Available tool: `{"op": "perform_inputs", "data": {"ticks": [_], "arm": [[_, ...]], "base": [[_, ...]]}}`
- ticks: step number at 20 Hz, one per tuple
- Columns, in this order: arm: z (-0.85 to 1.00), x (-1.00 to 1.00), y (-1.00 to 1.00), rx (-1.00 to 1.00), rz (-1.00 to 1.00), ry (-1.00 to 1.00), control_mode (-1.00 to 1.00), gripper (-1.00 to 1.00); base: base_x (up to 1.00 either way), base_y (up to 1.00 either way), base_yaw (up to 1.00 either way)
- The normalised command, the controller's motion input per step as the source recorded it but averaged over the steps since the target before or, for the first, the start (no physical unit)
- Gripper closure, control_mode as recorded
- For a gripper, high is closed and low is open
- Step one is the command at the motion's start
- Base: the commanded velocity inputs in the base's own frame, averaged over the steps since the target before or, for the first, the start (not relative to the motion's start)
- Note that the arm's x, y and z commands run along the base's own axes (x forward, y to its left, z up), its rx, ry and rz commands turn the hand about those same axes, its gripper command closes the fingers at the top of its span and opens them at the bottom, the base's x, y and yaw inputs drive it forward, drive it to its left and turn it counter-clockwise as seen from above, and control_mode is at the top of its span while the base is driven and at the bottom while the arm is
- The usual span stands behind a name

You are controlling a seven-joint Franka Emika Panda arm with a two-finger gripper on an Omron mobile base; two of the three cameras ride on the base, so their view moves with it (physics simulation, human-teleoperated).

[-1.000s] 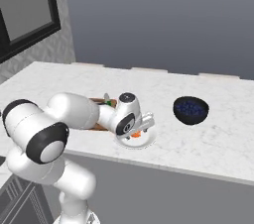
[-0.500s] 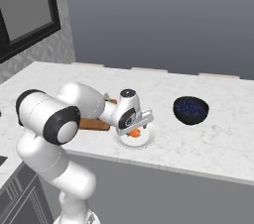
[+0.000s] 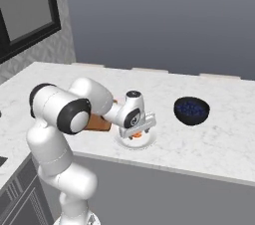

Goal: Pick up the knife from the drawer and place it on the cutting board. Then place the meat from the plate to the cutting board.

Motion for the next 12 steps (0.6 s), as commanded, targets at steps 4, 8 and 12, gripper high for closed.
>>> {"op": "perform_inputs", "data": {"ticks": [4, 8, 12], "arm": [[-0.08, 0.17, 0.02, 0.00, -0.05, 0.00, -1.00, -1.00], [-0.26, -0.01, 0.13, 0.00, -0.01, 0.00, -1.00, 1.00], [0.14, -0.25, 0.16, 0.00, 0.00, -0.02, -1.00, 1.00]], "base": [[0.00, 0.00, 0.00], [0.00, 0.00, 0.00], [0.00, 0.00, 0.00]]}}
